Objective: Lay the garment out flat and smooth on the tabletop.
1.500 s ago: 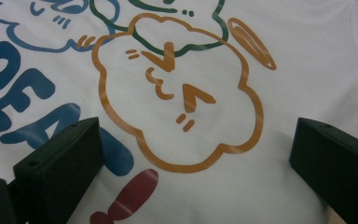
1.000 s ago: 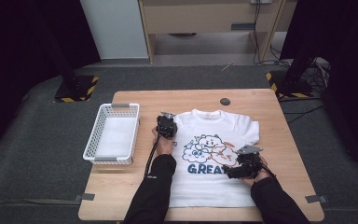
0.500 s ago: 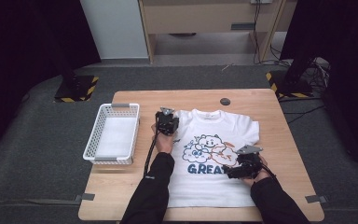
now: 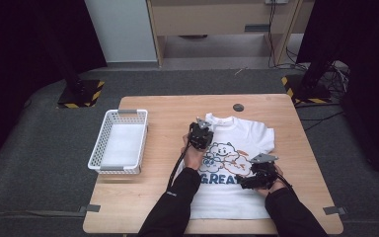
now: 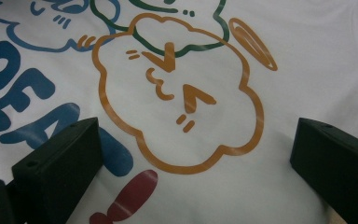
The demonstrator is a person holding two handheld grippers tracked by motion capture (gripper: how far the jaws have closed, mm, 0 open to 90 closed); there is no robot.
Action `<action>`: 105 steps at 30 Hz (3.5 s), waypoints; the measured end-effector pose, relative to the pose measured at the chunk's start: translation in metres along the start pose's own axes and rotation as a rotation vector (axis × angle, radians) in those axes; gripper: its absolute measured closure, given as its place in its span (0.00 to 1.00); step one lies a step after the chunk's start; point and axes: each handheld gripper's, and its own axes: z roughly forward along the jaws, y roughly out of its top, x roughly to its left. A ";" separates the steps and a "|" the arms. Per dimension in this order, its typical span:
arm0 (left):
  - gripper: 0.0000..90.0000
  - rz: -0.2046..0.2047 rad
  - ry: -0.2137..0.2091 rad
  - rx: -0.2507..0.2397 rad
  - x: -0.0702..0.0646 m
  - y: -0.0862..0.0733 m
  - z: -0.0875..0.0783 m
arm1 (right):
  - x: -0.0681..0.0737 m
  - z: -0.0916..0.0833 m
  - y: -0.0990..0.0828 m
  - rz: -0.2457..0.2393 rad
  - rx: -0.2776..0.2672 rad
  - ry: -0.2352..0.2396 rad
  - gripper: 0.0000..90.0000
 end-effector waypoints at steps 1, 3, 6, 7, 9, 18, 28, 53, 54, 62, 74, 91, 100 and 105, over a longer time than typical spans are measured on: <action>0.96 0.003 -0.016 0.008 -0.002 -0.001 0.002 | 0.000 0.000 0.000 -0.001 0.000 0.000 0.03; 0.91 0.013 -0.041 0.012 -0.004 -0.002 0.003 | 0.000 0.000 0.000 0.000 0.000 0.000 0.03; 0.81 0.009 -0.066 -0.023 -0.003 0.001 -0.003 | 0.000 0.000 0.000 0.001 0.000 0.000 0.02; 0.78 0.014 -0.062 -0.039 -0.002 0.003 -0.007 | 0.000 0.000 0.000 0.000 -0.001 0.000 0.02; 0.74 0.022 -0.050 -0.052 0.001 0.006 -0.012 | 0.000 0.000 0.000 0.000 -0.001 0.000 0.02; 0.64 0.015 -0.034 0.010 0.019 0.002 -0.005 | 0.000 0.001 0.000 -0.001 -0.002 0.000 0.02; 0.76 0.032 -0.018 0.099 0.020 -0.005 0.009 | 0.001 0.001 0.000 0.000 0.000 0.001 0.02; 0.74 0.113 0.009 0.104 0.023 -0.005 0.022 | 0.001 0.001 0.001 -0.002 0.000 0.002 0.02; 0.76 0.116 0.014 0.103 0.022 -0.005 0.022 | 0.001 0.001 0.001 -0.002 0.000 0.002 0.02; 0.91 0.178 0.044 0.109 0.015 -0.006 0.021 | 0.001 0.001 0.001 -0.001 0.000 0.001 0.02; 0.96 0.064 0.027 0.027 0.029 -0.001 0.002 | 0.001 0.001 0.001 -0.002 -0.001 0.002 0.02; 0.96 -0.077 0.311 -0.038 0.100 -0.010 -0.061 | 0.002 0.002 0.001 0.002 -0.002 -0.001 0.02; 0.95 -0.093 0.375 0.064 0.113 -0.034 -0.051 | 0.004 0.003 0.002 0.011 -0.004 -0.005 0.01; 0.82 -0.110 0.395 0.118 0.115 -0.038 -0.048 | 0.006 0.003 0.008 0.003 0.044 0.003 0.03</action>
